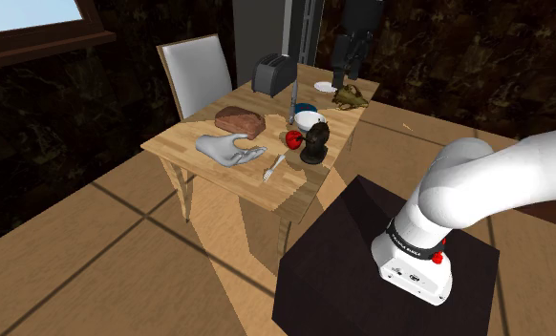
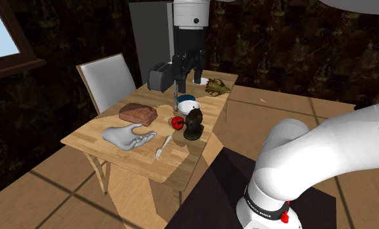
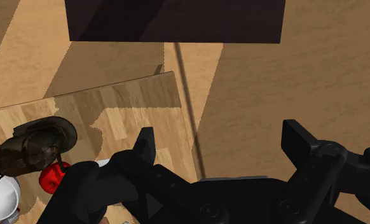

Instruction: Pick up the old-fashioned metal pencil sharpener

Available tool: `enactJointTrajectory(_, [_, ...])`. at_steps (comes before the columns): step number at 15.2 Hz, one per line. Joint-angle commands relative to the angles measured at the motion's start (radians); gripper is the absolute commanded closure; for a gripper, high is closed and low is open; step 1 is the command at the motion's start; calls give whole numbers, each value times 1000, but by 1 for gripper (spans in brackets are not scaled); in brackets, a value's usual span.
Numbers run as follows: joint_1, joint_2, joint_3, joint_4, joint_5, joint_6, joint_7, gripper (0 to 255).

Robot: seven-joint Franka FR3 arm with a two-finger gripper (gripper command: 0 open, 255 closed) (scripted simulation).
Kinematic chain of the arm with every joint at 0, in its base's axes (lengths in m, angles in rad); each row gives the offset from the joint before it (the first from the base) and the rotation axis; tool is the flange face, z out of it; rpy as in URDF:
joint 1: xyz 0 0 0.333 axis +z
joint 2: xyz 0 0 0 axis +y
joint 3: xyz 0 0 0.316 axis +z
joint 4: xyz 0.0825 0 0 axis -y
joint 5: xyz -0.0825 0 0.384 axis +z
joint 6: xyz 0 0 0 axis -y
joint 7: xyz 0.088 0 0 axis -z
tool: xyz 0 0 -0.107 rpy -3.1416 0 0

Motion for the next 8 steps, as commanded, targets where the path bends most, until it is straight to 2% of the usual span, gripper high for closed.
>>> enactJointTrajectory(1, [0, 0, 0, 0, 0, 0, 0, 0])
enactJointTrajectory(8, [-25, 139, -72, -72, -50, 203, -88, 0])
